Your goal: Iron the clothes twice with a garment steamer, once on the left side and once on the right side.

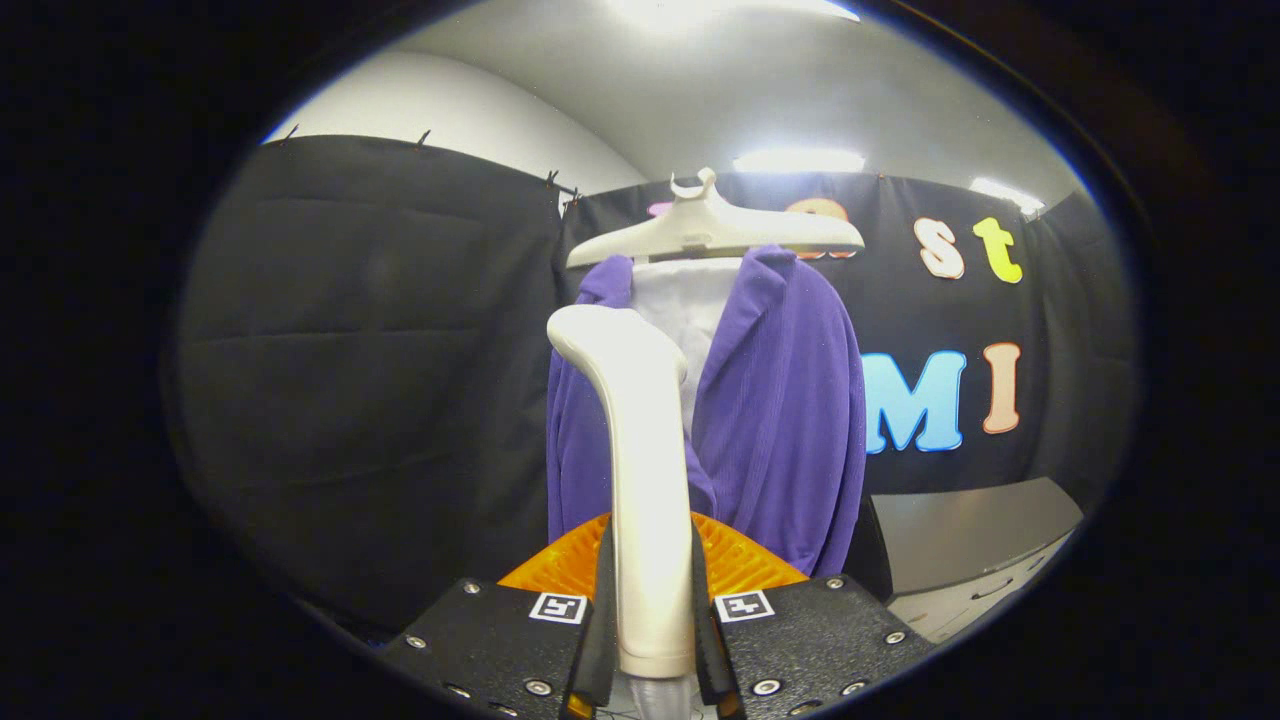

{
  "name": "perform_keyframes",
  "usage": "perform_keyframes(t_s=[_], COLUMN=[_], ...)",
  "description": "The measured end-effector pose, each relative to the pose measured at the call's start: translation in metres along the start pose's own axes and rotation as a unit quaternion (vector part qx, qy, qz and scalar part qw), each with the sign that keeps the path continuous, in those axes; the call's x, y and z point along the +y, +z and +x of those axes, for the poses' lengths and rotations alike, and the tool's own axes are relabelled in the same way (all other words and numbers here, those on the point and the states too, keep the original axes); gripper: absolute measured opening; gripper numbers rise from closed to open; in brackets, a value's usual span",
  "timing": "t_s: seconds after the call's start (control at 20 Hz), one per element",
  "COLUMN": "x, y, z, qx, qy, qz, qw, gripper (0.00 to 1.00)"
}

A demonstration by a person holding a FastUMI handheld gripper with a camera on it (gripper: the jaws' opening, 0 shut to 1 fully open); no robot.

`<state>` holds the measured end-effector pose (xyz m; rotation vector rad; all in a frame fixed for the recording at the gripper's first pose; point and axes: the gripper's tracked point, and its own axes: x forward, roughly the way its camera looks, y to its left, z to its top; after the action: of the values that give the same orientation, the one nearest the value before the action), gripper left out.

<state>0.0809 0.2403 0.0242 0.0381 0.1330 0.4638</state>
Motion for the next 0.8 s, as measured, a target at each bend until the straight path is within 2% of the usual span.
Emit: perform_keyframes(t_s=[0.3, 0.55, 0.8], x=[0.021, 0.039, 0.049], y=[0.032, 0.022, -0.013], z=[0.035, 0.064, 0.080], qx=[-0.057, -0.068, -0.050], qy=[-0.050, -0.074, -0.090], qz=[0.001, -0.030, -0.044], qw=[0.997, 0.995, 0.994], gripper=[0.33, 0.33, 0.33])
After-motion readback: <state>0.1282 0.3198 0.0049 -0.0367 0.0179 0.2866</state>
